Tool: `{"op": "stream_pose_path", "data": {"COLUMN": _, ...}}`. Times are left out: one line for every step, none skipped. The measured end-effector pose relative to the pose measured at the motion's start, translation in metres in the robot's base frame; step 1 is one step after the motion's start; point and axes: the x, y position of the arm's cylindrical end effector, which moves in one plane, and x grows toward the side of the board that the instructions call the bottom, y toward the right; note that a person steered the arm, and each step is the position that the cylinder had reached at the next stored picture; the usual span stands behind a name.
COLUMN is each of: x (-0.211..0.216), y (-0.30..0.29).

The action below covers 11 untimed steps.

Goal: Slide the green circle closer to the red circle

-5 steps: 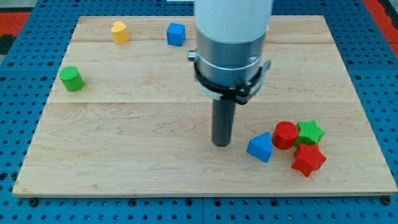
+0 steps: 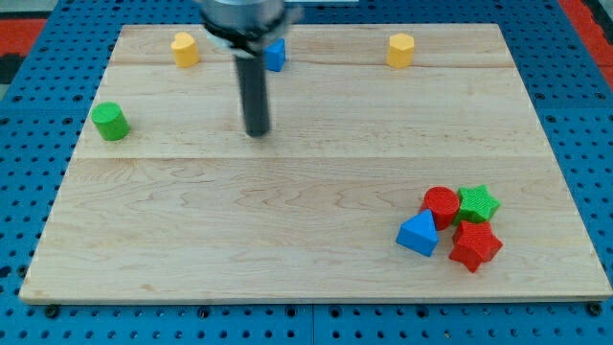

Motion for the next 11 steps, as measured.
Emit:
{"op": "stream_pose_path", "data": {"x": -0.039, "y": -0.093}}
{"op": "stream_pose_path", "data": {"x": -0.035, "y": -0.196}}
{"op": "stream_pose_path", "data": {"x": -0.015, "y": -0.187}}
{"op": "stream_pose_path", "data": {"x": 0.015, "y": -0.149}}
{"op": "stream_pose_path", "data": {"x": 0.031, "y": -0.118}}
{"op": "stream_pose_path", "data": {"x": 0.039, "y": -0.129}}
{"op": "stream_pose_path", "data": {"x": 0.065, "y": -0.14}}
{"op": "stream_pose_path", "data": {"x": 0.079, "y": -0.129}}
{"op": "stream_pose_path", "data": {"x": 0.074, "y": -0.044}}
{"op": "stream_pose_path", "data": {"x": 0.057, "y": 0.07}}
{"op": "stream_pose_path", "data": {"x": 0.062, "y": 0.126}}
